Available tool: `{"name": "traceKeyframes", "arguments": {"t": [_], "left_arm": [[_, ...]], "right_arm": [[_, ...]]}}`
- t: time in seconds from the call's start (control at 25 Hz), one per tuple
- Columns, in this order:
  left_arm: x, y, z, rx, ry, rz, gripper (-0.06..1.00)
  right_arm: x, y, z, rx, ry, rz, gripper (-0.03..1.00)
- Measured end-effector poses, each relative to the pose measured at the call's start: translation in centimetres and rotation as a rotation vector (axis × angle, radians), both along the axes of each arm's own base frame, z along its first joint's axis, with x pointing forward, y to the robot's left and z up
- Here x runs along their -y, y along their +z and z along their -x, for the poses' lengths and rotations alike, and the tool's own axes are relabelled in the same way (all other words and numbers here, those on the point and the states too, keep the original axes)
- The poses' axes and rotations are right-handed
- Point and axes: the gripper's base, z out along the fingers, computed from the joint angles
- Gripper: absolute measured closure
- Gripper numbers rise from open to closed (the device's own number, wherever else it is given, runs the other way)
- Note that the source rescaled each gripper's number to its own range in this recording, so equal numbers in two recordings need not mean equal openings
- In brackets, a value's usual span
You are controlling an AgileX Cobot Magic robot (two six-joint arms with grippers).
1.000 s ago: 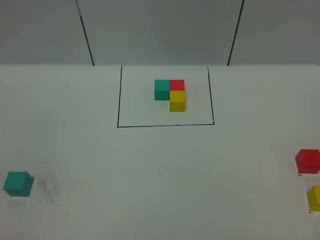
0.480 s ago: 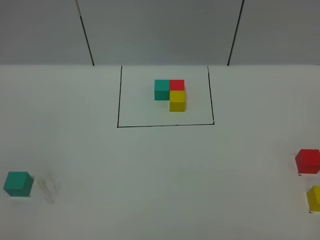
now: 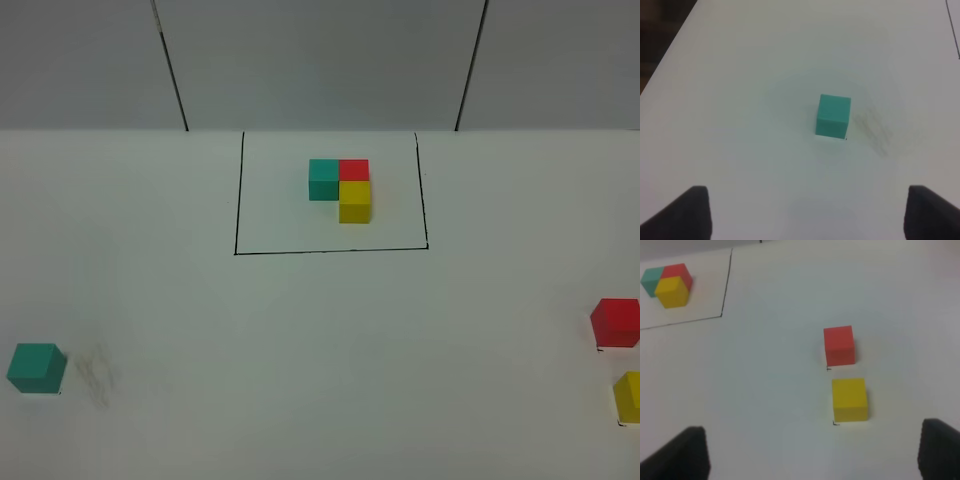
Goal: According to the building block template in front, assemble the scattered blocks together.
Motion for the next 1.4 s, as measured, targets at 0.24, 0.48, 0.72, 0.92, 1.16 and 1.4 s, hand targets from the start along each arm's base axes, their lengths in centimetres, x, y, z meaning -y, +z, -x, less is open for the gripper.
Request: {"name": "traceKeyframes", "arguments": {"t": [0.24,0.48,0.72,0.92,1.16,1.4], "left_arm": [[-0.7,2.0,-2.2,-0.005,0.034,-0.024,0.16],[-1.6,3.7,-9.2,-0.186,0.038,0.016,0.16],[-2.5,2.5,-17.2,-0.382,0.029,0.047,0.16],[-2.8,-0.1,-21.8,-0.493,0.019,0.11,0.16],[-2.9,-4.1,-24.4,-0.663,-0.022,0.124,0.16],[-3.1,-6.0,-25.8,-0.689,-0.035,0.114,0.16]], "right_arm": [[0.0,0.0,0.0,0.0,0.0,0.0,0.26],[0.0,0.0,0.0,0.0,0.0,0.0,0.26],[0.0,0.0,0.0,0.0,0.0,0.0,0.26],[0.0,0.0,0.0,0.0,0.0,0.0,0.26],[0.0,0.0,0.0,0.0,0.0,0.0,0.26],[0.0,0.0,0.0,0.0,0.0,0.0,0.26]]}}
